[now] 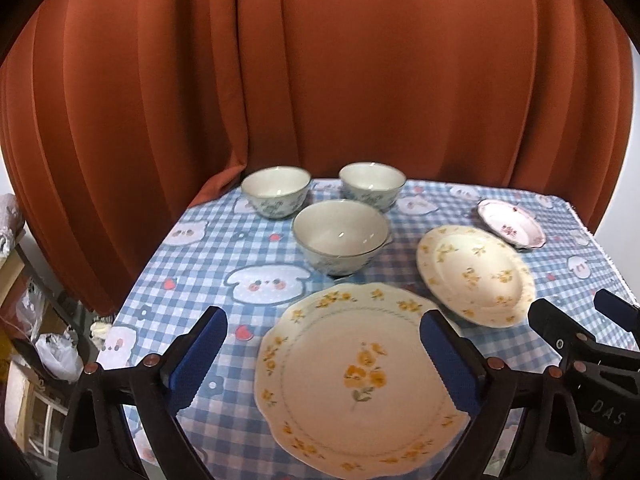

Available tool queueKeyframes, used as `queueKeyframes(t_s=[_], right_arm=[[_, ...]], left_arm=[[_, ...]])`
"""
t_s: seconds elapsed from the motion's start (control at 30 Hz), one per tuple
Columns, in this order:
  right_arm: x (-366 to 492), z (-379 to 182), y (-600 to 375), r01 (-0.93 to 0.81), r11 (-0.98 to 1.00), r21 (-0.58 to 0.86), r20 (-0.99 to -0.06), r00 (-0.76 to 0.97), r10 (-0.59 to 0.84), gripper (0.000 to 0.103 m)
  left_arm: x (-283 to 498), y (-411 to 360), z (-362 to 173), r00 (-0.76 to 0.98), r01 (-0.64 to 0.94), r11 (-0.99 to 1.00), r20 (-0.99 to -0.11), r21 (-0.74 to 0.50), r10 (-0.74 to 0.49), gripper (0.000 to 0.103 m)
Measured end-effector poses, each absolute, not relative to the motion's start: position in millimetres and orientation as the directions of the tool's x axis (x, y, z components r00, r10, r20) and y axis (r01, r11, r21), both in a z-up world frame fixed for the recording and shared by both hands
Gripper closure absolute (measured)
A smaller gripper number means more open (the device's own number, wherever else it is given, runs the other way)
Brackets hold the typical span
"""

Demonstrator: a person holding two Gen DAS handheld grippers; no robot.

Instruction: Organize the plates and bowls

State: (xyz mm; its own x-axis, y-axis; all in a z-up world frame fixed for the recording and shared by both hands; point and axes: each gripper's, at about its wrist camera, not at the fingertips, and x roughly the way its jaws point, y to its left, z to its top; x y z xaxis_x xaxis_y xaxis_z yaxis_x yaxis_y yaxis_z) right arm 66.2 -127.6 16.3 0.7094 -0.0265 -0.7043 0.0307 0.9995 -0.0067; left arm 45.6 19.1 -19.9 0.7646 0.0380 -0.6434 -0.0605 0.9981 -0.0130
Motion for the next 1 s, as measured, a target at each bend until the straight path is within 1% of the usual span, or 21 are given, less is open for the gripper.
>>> queueKeyframes(t_s=[0.37, 0.5, 0.7, 0.83, 1.0], right_arm=[[113.9, -22.7, -94.3, 0.031, 1.000, 0.000, -0.811, 0.585, -0.018, 0.002], [126.1, -41.8, -86.2, 0.036, 0.999, 0.004, -0.846, 0.532, -0.016, 0.003], [139.0, -71.8, -81.5, 0.046, 0.999, 0.006, -0.893, 0.451, -0.015, 0.008], [144.6, -90.6, -80.4, 0.054, 0.998, 0.009, -0.916, 0.400, -0.013, 0.014], [147.3, -104.0, -80.3, 0.062, 0.998, 0.017, -0.932, 0.364, -0.006, 0.016]], left_arm=[[89.9, 52.5, -55.4, 0.641, -0.071, 0.997, -0.767, -0.022, 0.029, 0.009], [102.4, 56.8, -75.2, 0.577, -0.064, 0.998, -0.817, -0.024, 0.018, 0.013], [113.9, 58.9, -103.2, 0.494, -0.051, 0.998, -0.870, -0.034, -0.004, 0.016], [120.1, 58.6, -117.8, 0.454, -0.037, 0.998, -0.891, -0.044, -0.022, 0.019], [124.8, 57.8, -128.4, 0.424, -0.025, 0.998, -0.905, -0.057, -0.041, 0.021]])
